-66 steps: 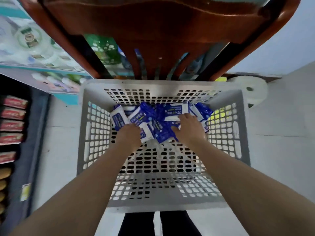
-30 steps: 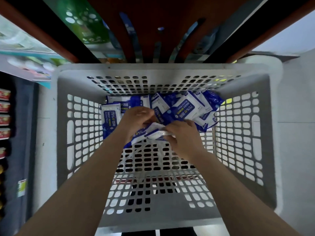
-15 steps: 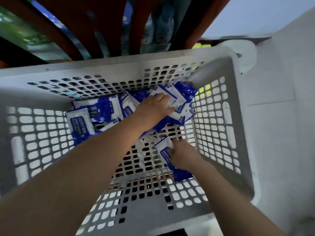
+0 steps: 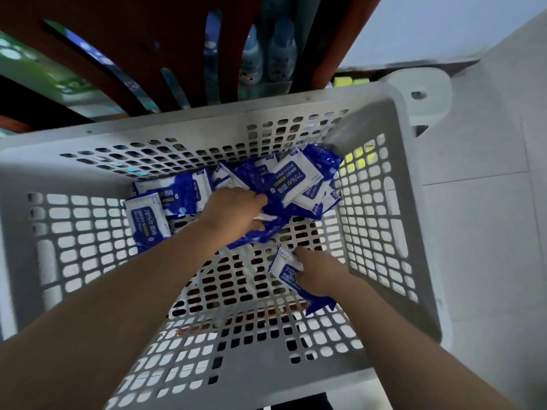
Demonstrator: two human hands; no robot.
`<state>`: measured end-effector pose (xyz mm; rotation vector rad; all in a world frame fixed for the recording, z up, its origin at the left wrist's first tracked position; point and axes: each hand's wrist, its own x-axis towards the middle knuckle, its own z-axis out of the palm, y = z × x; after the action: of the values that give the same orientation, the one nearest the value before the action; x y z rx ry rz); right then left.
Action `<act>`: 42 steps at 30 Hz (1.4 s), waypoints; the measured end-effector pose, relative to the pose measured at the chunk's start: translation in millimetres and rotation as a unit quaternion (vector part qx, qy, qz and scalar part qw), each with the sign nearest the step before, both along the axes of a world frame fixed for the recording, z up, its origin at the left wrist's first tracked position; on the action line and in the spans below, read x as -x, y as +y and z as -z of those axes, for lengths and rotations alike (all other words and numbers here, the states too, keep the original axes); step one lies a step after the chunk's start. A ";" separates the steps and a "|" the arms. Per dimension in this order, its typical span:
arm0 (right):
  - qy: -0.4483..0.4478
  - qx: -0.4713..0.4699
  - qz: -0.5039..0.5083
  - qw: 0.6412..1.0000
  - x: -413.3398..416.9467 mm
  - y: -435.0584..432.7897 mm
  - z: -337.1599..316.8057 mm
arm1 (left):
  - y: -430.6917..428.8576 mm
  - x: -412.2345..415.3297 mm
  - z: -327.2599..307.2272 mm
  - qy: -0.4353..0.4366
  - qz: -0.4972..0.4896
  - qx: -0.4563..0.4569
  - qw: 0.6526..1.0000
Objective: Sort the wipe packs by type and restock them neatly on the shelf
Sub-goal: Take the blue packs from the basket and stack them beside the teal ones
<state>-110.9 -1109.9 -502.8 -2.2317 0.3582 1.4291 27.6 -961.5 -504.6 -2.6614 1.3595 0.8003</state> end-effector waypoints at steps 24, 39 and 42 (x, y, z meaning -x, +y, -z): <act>-0.047 -0.026 0.076 0.996 13.2 -14.5 -4.3 | -85.1 -29.3 19.4 -0.247 0.363 -0.023 0.898; -0.108 0.014 0.192 0.975 7.8 -6.1 -35.9 | -6.0 5.5 -60.0 0.093 -0.273 0.140 0.947; -0.166 -0.031 0.273 0.947 1.3 4.6 -59.1 | 19.4 20.0 -93.4 0.231 -0.487 0.264 0.800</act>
<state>-112.3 -1105.3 -443.8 -2.0480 0.7313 0.7516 7.6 -942.1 -411.2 -3.8088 0.0278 1.3505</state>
